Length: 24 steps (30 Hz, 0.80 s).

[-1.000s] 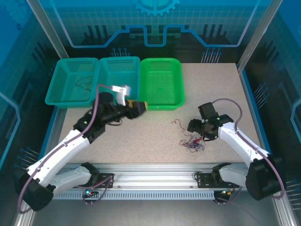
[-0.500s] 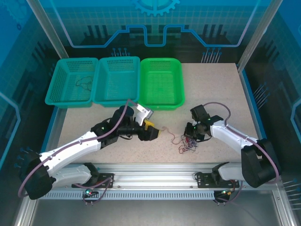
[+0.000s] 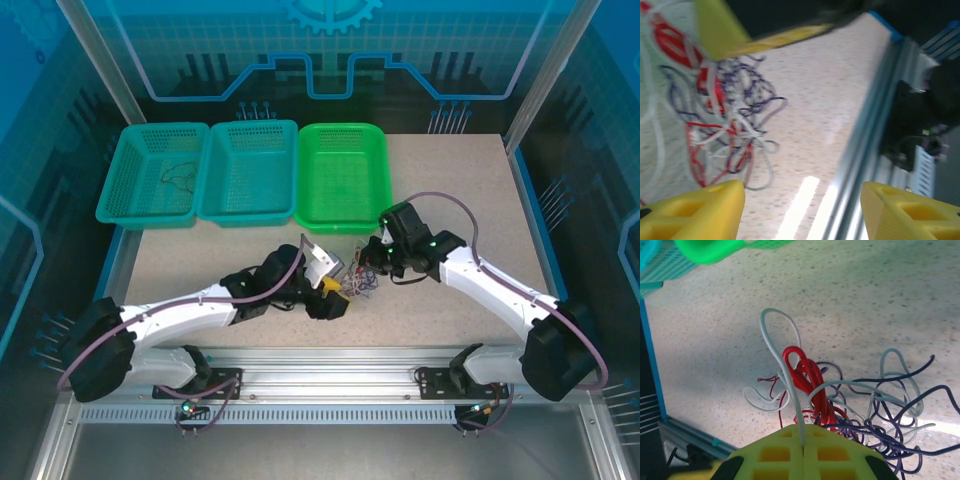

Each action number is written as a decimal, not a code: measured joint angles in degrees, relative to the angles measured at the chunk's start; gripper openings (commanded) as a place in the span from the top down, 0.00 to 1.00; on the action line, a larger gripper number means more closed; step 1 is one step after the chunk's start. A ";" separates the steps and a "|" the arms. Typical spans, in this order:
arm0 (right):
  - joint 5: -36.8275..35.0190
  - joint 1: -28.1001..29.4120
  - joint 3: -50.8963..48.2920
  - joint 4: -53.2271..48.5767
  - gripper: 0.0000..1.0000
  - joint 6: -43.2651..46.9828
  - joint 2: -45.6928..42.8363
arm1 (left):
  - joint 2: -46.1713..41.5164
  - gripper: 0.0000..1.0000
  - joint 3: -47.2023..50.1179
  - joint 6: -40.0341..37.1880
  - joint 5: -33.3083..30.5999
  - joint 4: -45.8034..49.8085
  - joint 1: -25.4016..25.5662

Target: Untangle the cables

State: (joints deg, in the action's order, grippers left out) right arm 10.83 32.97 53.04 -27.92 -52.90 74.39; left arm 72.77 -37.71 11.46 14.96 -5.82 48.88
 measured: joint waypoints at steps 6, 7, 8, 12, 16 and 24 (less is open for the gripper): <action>4.35 0.24 0.00 1.11 1.00 2.45 0.11 | 1.33 0.64 0.02 2.67 -2.54 -1.64 -5.44; 4.87 0.28 0.00 1.09 1.00 2.84 0.11 | 1.33 0.71 0.02 3.43 -2.25 -2.51 -5.86; 5.29 0.37 0.00 1.09 1.00 3.06 0.11 | 1.33 0.75 0.02 4.68 -1.84 -3.50 -6.16; 7.26 0.42 0.00 1.31 1.00 4.11 0.11 | 1.33 0.75 0.57 7.76 -0.90 -7.04 -7.19; 10.10 0.42 0.57 1.46 1.00 6.49 0.11 | 0.66 0.72 2.97 11.91 -0.74 -9.42 -11.63; 17.59 0.42 3.87 2.08 1.00 13.64 -0.57 | 0.37 0.60 3.06 23.74 6.62 -9.35 -20.00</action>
State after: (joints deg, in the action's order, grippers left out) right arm 28.42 33.39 56.90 -25.85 -39.27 73.82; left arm 73.14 -34.65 35.20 21.58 -15.18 28.88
